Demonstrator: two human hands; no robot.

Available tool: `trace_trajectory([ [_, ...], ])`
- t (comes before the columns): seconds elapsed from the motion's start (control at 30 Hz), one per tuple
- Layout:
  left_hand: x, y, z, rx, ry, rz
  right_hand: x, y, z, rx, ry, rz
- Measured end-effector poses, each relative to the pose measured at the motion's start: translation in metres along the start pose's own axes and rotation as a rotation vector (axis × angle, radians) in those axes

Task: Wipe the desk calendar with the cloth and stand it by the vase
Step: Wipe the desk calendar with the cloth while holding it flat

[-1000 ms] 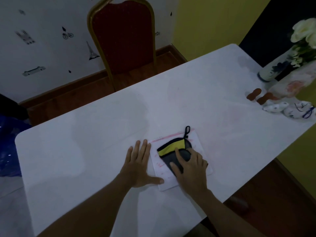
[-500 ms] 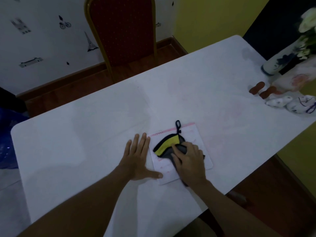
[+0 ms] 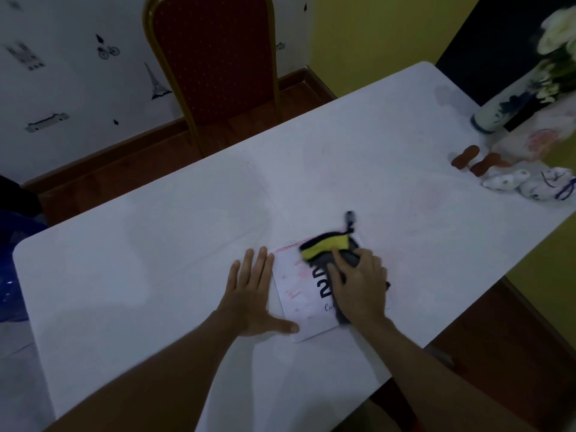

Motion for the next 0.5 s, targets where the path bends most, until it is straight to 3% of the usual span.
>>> trace_trajectory([
  [0.1,0.001,0.0,0.0,0.006,-0.017,0.033,-0.007,-0.017,0.002,-0.303,-0.083,-0.002],
  [0.13,0.001,0.0,0.001,0.005,-0.02,0.041,-0.01,-0.009,-0.014,-0.272,-0.095,0.0],
  [0.27,0.001,0.0,0.001,0.0,-0.03,0.039,-0.017,0.03,-0.062,0.133,-0.118,-0.096],
  [0.33,0.001,0.001,0.001,0.005,-0.037,0.04,-0.015,0.009,-0.045,0.046,-0.138,-0.123],
  [0.43,0.004,0.002,0.002,0.011,-0.044,0.055,-0.016,-0.012,-0.025,-0.266,-0.181,-0.106],
  [0.5,0.004,0.002,0.003,0.007,-0.046,0.054,-0.018,0.004,-0.043,-0.207,-0.192,-0.12],
])
Point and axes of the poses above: each hand's wrist, its own y-axis away from the middle knuckle, its own x-axis out of the back of the hand, z = x × y, the point moved 10 cm from there along -y, towards the middle knuckle, and after that the axes turned 10 degrees about -x, right-handed, at the moved point
